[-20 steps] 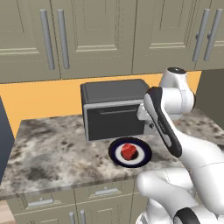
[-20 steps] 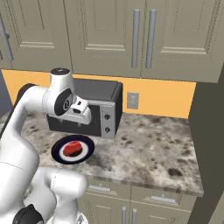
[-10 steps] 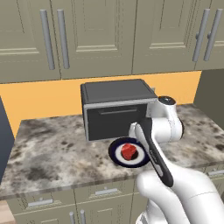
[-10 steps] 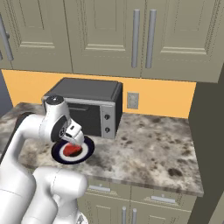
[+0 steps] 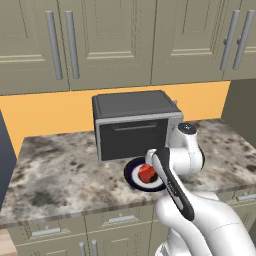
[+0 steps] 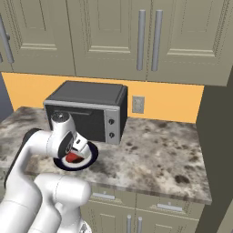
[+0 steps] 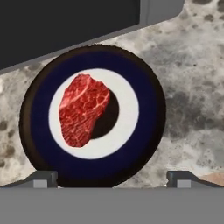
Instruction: Place the steak on the counter behind the older steak on the same shelf of the fridge to maintain FIFO order. Close the fridge door when finished.
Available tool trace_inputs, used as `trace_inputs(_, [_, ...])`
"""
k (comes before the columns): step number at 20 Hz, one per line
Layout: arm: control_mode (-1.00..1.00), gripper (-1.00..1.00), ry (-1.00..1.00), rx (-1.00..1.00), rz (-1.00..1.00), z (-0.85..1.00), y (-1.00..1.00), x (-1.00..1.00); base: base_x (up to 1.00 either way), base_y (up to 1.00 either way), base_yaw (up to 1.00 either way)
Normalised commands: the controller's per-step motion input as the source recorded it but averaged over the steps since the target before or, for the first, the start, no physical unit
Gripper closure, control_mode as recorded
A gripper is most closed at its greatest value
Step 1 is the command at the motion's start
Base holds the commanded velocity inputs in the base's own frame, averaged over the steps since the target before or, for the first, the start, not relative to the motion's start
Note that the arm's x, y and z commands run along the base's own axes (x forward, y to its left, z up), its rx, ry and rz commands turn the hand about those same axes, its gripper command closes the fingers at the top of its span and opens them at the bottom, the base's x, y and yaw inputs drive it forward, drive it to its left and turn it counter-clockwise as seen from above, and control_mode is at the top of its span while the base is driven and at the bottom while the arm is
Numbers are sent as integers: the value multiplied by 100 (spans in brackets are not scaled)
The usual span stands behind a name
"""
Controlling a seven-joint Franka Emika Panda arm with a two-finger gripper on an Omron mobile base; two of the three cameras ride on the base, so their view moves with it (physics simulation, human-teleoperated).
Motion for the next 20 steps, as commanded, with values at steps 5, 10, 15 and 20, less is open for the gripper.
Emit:
trace_inputs(5, [-100,-100,6,-1,0,-16,10,10,0,0,0])
trace_inputs(10, [-100,-100,10,0,0,-21,26,30,0,0,0])
trace_inputs(15, [-100,-100,2,0,0,-29,5,18,0,0,0])
trace_inputs(20, [-100,-100,0,0,0,-26,0,14,0,0,0])
